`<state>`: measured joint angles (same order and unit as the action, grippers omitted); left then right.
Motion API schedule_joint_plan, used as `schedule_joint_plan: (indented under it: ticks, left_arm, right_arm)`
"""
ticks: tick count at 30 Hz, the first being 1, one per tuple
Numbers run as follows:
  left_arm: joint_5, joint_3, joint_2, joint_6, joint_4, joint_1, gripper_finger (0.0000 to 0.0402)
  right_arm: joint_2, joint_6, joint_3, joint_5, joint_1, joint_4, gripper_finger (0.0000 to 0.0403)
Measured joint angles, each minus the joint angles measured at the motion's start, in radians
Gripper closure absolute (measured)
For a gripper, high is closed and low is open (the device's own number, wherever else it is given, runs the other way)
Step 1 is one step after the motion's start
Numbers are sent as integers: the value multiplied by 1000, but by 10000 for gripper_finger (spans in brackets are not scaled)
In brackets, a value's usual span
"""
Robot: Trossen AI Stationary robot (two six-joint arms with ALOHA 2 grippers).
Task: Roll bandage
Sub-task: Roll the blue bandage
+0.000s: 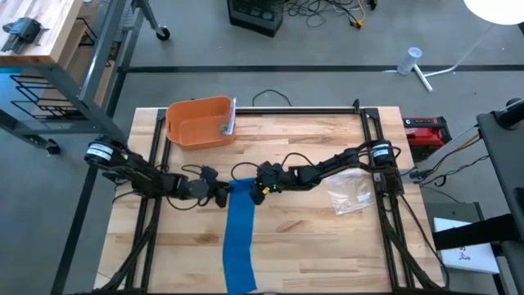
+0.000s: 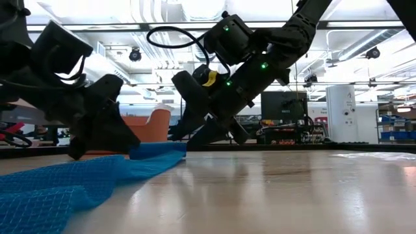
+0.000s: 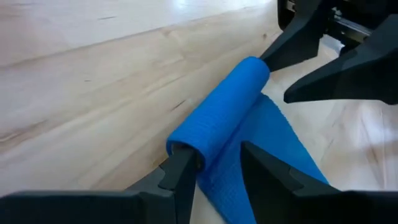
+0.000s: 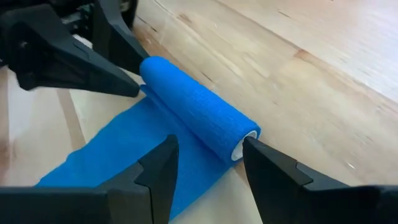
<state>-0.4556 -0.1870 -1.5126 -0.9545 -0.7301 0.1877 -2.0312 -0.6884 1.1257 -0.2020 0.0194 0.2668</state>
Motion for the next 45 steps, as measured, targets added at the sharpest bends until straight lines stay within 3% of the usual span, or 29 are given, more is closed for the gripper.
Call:
schedule_joint_plan:
  ticks: [15,22,28,34,45]
  left_arm:
    - [4,-46,-11,82,-34,-7,286]
    - [76,-46,9,146,-77,-4,286]
    - [72,-46,50,216,-92,16,298]
    - [90,-49,154,331,-135,36,387]
    - [74,-128,342,601,-319,121,396]
  right_arm:
    - [0,20,1,20,0,-21,231]
    - [31,92,-2,16,24,-56,231]
    - [134,135,-10,18,60,-128,231]
    - [248,221,-18,26,113,-234,231]
    - [493,370,-20,39,250,-327,231]
